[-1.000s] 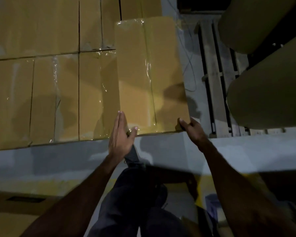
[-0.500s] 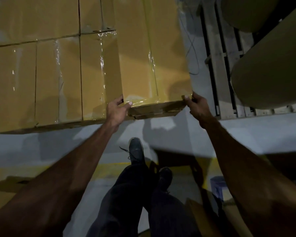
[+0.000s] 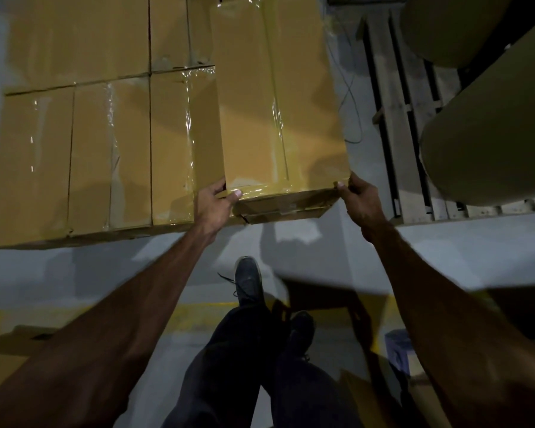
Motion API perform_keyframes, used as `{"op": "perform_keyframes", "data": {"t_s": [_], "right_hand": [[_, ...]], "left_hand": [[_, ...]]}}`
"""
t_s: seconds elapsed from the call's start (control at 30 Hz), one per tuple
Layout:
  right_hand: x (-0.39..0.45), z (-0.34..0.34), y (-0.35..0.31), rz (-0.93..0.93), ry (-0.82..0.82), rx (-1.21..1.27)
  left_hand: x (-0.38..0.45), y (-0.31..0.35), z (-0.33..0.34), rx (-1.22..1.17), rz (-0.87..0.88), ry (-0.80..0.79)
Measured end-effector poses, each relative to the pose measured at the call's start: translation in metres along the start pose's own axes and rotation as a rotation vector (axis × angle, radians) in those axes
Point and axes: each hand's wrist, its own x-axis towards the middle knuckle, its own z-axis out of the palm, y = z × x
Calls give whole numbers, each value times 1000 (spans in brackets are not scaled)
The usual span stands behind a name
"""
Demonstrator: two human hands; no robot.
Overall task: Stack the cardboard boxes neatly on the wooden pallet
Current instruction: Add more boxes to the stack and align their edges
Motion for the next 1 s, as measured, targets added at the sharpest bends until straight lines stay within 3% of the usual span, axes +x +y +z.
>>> {"op": "perform_keyframes", "data": {"t_s": [0.67,1.0], "right_hand": [[-7,1,-12,-3,27,44],[-10,-1,-20,69,16,49]], "left_hand": [[-7,10,2,63,71,9],[-13,13,5,47,15,34]]}}
